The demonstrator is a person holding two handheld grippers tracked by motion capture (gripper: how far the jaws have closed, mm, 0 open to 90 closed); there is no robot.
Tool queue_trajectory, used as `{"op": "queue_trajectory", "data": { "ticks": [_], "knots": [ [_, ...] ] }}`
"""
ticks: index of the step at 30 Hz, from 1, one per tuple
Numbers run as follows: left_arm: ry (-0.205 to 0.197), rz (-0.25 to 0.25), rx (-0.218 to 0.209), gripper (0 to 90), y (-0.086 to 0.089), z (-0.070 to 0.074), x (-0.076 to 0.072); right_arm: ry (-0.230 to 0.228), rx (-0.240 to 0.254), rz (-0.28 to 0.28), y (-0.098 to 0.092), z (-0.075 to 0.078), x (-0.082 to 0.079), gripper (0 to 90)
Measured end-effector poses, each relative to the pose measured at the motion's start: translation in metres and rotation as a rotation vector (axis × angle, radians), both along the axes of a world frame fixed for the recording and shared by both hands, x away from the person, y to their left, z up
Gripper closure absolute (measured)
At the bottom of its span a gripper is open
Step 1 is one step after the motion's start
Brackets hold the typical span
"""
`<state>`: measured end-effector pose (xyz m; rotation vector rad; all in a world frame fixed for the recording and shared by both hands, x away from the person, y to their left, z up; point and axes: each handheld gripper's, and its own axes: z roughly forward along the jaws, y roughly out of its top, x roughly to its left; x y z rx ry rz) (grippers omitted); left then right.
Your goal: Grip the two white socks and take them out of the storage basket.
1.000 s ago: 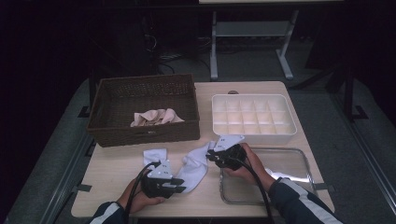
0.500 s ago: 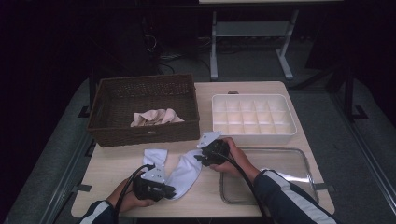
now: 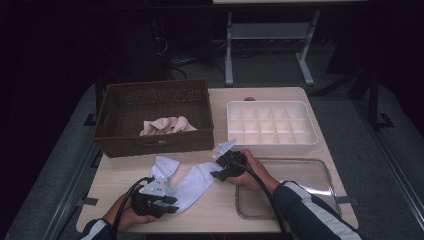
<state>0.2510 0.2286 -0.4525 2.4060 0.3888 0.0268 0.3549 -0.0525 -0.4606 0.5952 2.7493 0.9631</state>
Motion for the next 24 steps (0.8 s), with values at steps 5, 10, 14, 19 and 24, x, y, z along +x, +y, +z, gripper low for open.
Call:
{"op": "queue_trajectory", "data": {
  "ticks": [5, 10, 14, 19, 24],
  "knots": [
    [-0.018, -0.04, -0.005, 50.8, -0.015, 0.002, -0.008, -0.028, 0.004, -0.02, -0.007, 0.006, -0.002, 49.7],
    [-0.013, -0.06, 0.014, 47.9, -0.022, -0.003, -0.01, -0.062, 0.02, -0.005, -0.02, 0.016, -0.007, 65.4],
    [-0.044, -0.044, 0.034, 54.6, -0.023, -0.004, -0.011, -0.042, 0.022, -0.002, -0.033, 0.017, -0.012, 69.8],
    [-0.071, -0.023, 0.052, 70.8, -0.023, -0.003, -0.01, -0.06, -0.005, 0.021, -0.038, 0.014, -0.022, 84.2],
    [-0.09, -0.019, 0.057, 84.8, -0.025, -0.002, -0.009, -0.048, 0.03, 0.031, -0.044, 0.022, -0.031, 86.1]
  ]
}}
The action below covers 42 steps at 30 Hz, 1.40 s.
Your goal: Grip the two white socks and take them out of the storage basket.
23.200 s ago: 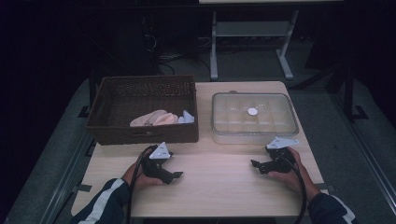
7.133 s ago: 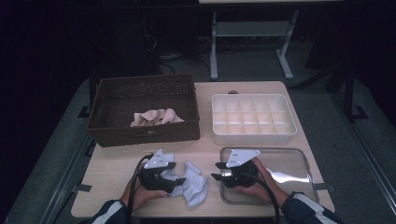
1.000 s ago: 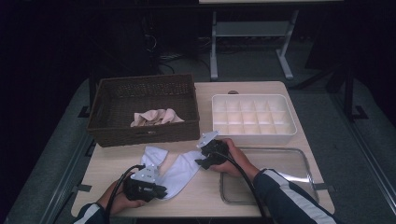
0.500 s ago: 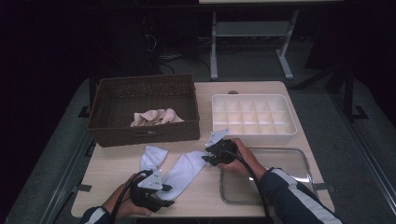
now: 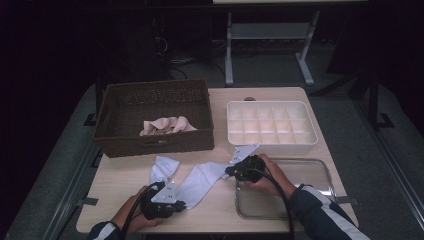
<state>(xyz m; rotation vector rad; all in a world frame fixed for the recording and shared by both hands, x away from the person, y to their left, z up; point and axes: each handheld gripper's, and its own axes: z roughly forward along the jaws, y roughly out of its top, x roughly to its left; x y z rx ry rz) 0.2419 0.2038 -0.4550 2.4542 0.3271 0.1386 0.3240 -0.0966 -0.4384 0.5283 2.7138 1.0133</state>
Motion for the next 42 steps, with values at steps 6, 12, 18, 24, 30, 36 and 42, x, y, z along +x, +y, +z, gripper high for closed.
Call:
{"op": "queue_trajectory", "data": {
  "ticks": [6, 12, 18, 24, 30, 36, 42],
  "knots": [
    [-0.004, -0.012, -0.108, 85.7, -0.004, 0.009, -0.001, 0.03, -0.031, 0.022, 0.007, -0.013, 0.001, 73.9],
    [-0.063, 0.04, -0.28, 85.8, 0.003, 0.033, 0.004, 0.062, -0.025, 0.009, 0.01, -0.02, 0.01, 68.4],
    [-0.091, 0.107, -0.397, 85.8, 0.016, 0.049, 0.009, 0.032, -0.019, 0.008, 0.014, -0.022, 0.013, 65.1],
    [-0.077, 0.156, -0.469, 85.8, 0.024, 0.054, 0.014, -0.017, 0.021, 0.01, 0.027, -0.017, 0.015, 63.8],
    [-0.087, 0.236, -0.523, 85.8, 0.031, 0.058, 0.022, 0.015, -0.001, -0.001, 0.039, -0.025, 0.023, 71.5],
    [-0.108, 0.358, -0.516, 85.9, 0.047, 0.057, 0.029, 0.063, 0.002, 0.05, 0.032, -0.024, 0.025, 81.6],
    [-0.115, 0.457, -0.48, 86.0, 0.063, 0.052, 0.037, 0.117, -0.013, 0.169, 0.025, -0.022, 0.018, 82.1]
  ]
}}
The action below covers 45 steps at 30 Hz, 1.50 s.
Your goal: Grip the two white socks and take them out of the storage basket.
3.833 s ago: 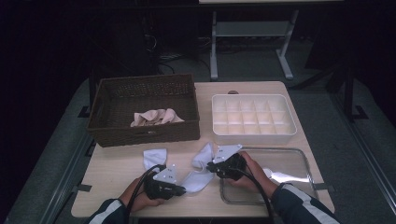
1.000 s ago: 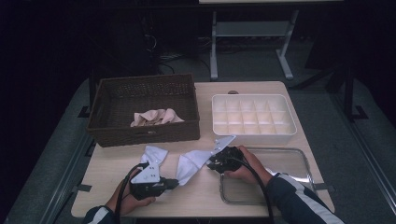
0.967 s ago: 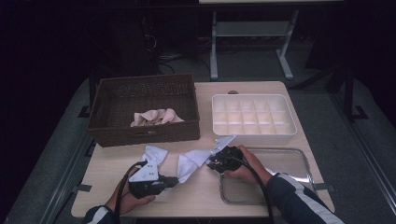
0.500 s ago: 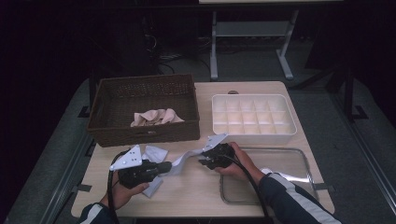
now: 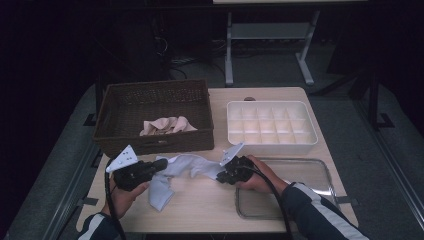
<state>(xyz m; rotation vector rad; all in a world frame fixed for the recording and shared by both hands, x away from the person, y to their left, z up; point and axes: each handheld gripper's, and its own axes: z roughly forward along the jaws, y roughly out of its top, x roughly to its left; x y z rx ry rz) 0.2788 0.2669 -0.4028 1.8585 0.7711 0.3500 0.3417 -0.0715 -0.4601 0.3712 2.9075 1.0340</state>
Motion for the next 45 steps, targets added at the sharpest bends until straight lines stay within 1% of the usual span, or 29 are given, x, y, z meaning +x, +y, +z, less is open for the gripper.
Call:
{"op": "queue_trajectory", "data": {
  "ticks": [1, 4, 5, 6, 9, 11, 14, 15, 17, 18, 19, 20, 21, 22, 23, 24, 26, 27, 28, 29, 31, 34, 35, 37, 38, 40, 41, 43, 45],
  "knots": [
    [0.002, 0.018, 0.019, 86.0, 0.003, -0.001, 0.001, 0.008, -0.002, 0.015, 0.0, 0.0, -0.002, 82.0],
    [0.02, 0.033, 0.024, 86.0, 0.007, -0.003, 0.003, 0.033, -0.013, 0.069, -0.002, 0.002, -0.008, 82.4],
    [0.03, 0.056, 0.052, 86.0, 0.011, -0.006, 0.004, 0.029, -0.022, 0.081, -0.003, 0.003, -0.011, 82.7],
    [0.037, 0.065, 0.053, 85.9, 0.013, -0.007, 0.005, 0.024, -0.029, 0.091, -0.004, 0.003, -0.012, 82.7],
    [0.047, 0.087, 0.061, 85.7, 0.016, -0.011, 0.008, -0.009, -0.052, 0.083, -0.007, 0.006, -0.015, 82.1],
    [0.043, 0.085, 0.064, 85.6, 0.013, -0.013, 0.012, -0.039, -0.051, 0.052, -0.008, 0.008, -0.013, 81.6],
    [0.042, 0.082, 0.099, 85.1, 0.007, -0.016, 0.017, -0.067, -0.057, -0.014, -0.008, 0.01, -0.011, 77.6],
    [0.046, 0.085, 0.108, 82.6, 0.006, -0.018, 0.019, -0.097, -0.059, -0.031, -0.008, 0.01, -0.009, 74.6],
    [0.054, 0.111, 0.101, 70.6, 0.005, -0.02, 0.02, -0.106, -0.038, -0.083, -0.005, 0.013, -0.009, 72.6],
    [0.055, 0.111, 0.098, 67.3, 0.006, -0.02, 0.019, -0.126, -0.041, -0.087, -0.003, 0.015, -0.01, 71.7],
    [0.059, 0.115, 0.097, 60.6, 0.006, -0.019, 0.017, -0.146, -0.035, -0.085, 0.0, 0.017, -0.012, 70.7],
    [0.063, 0.113, 0.098, 53.8, 0.007, -0.018, 0.016, -0.149, -0.019, -0.094, 0.003, 0.019, -0.013, 70.8],
    [0.079, 0.101, 0.092, 47.0, 0.009, -0.018, 0.014, -0.144, 0.002, -0.106, 0.007, 0.02, -0.014, 70.9],
    [0.097, 0.084, 0.098, 44.1, 0.013, -0.02, 0.01, -0.156, 0.014, -0.107, 0.012, 0.021, -0.015, 70.9],
    [0.111, 0.083, 0.108, 42.9, 0.015, -0.022, 0.008, -0.176, 0.032, -0.11, 0.018, 0.022, -0.017, 70.9],
    [0.14, 0.078, 0.136, 39.4, 0.019, -0.026, 0.006, -0.178, 0.036, -0.111, 0.021, 0.022, -0.017, 71.2],
    [0.16, 0.097, 0.182, 36.9, 0.025, -0.033, 0.001, -0.163, 0.053, -0.097, 0.032, 0.018, -0.017, 70.6],
    [0.179, 0.094, 0.184, 38.9, 0.027, -0.035, -0.002, -0.161, 0.057, -0.095, 0.036, 0.016, -0.016, 70.1],
    [0.179, 0.094, 0.184, 39.0, 0.027, -0.035, -0.002, -0.161, 0.045, -0.103, 0.039, 0.014, -0.015, 70.2],
    [0.202, 0.086, 0.181, 37.9, 0.03, -0.04, -0.005, -0.16, 0.045, -0.099, 0.043, 0.01, -0.013, 70.3],
    [0.211, 0.096, 0.212, 36.8, 0.028, -0.047, -0.005, -0.118, 0.051, -0.111, 0.046, 0.007, -0.01, 70.3],
    [0.214, 0.094, 0.295, 35.8, 0.024, -0.053, -0.001, -0.102, 0.027, -0.114, 0.048, 0.001, -0.008, 69.9],
    [0.222, 0.099, 0.31, 35.1, 0.022, -0.056, 0.0, -0.1, 0.023, -0.119, 0.048, -0.002, -0.007, 69.9],
    [0.233, 0.118, 0.319, 33.1, 0.022, -0.061, 0.003, -0.091, 0.027, -0.117, 0.046, -0.002, -0.007, 69.9],
    [0.23, 0.122, 0.316, 32.4, 0.023, -0.062, 0.003, -0.107, 0.029, -0.102, 0.046, -0.003, -0.006, 69.7],
    [0.213, 0.145, 0.343, 32.4, 0.025, -0.061, 0.003, -0.083, 0.031, -0.088, 0.044, -0.003, -0.007, 69.9],
    [0.205, 0.15, 0.349, 32.9, 0.026, -0.06, 0.004, -0.089, 0.036, -0.075, 0.042, -0.004, -0.006, 69.9],
    [0.215, 0.178, 0.341, 33.3, 0.033, -0.061, 0.005, -0.082, 0.041, -0.059, 0.039, -0.005, -0.007, 69.9],
    [0.204, 0.211, 0.344, 33.4, 0.04, -0.061, 0.008, -0.059, 0.045, -0.042, 0.034, -0.005, -0.011, 69.9]
  ]
}}
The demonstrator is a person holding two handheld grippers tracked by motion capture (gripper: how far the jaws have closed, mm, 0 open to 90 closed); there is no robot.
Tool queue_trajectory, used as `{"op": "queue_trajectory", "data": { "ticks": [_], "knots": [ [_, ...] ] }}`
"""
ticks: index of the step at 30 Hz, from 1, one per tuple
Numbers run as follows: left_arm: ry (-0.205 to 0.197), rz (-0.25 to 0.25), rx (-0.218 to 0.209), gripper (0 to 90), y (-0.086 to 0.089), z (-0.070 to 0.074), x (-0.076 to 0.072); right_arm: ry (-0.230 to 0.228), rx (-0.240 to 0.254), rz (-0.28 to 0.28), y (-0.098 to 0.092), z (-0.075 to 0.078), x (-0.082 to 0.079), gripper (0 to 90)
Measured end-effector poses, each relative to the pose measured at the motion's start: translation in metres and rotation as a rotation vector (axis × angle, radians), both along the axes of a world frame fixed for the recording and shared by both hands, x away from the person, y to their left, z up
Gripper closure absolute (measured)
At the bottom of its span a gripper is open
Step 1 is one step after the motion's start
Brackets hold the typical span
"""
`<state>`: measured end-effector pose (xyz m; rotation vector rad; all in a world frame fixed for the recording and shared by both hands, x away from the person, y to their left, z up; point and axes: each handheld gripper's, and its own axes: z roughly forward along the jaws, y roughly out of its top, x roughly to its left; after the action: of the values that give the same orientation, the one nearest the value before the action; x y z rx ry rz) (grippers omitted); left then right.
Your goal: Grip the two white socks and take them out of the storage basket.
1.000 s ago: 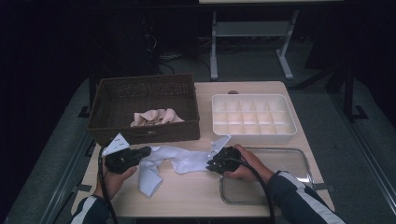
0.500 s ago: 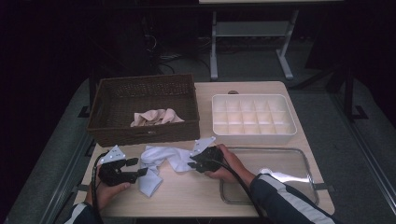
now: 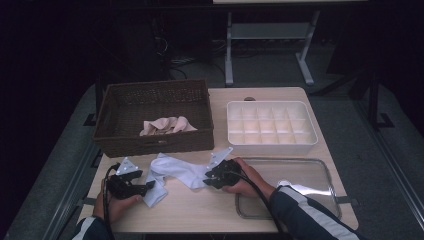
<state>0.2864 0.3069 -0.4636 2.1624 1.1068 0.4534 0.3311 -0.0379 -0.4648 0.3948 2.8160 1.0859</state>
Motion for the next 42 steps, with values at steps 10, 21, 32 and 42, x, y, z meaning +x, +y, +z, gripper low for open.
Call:
{"op": "queue_trajectory", "data": {
  "ticks": [10, 21, 32, 42],
  "knots": [
    [-0.003, 0.085, -0.008, 32.4, 0.017, -0.001, 0.019, 0.027, -0.018, 0.16, -0.02, 0.002, -0.017, 68.6],
    [-0.16, -0.084, -0.076, 42.4, -0.025, 0.037, -0.002, 0.019, -0.032, 0.223, -0.017, 0.003, -0.025, 68.7],
    [-0.038, -0.245, 0.048, 55.3, -0.065, 0.012, -0.002, -0.028, -0.057, 0.034, -0.038, 0.017, -0.025, 64.3],
    [0.02, -0.317, 0.097, 87.8, -0.065, 0.011, -0.005, -0.002, -0.095, -0.07, -0.042, 0.008, -0.016, 67.5]
  ]
}}
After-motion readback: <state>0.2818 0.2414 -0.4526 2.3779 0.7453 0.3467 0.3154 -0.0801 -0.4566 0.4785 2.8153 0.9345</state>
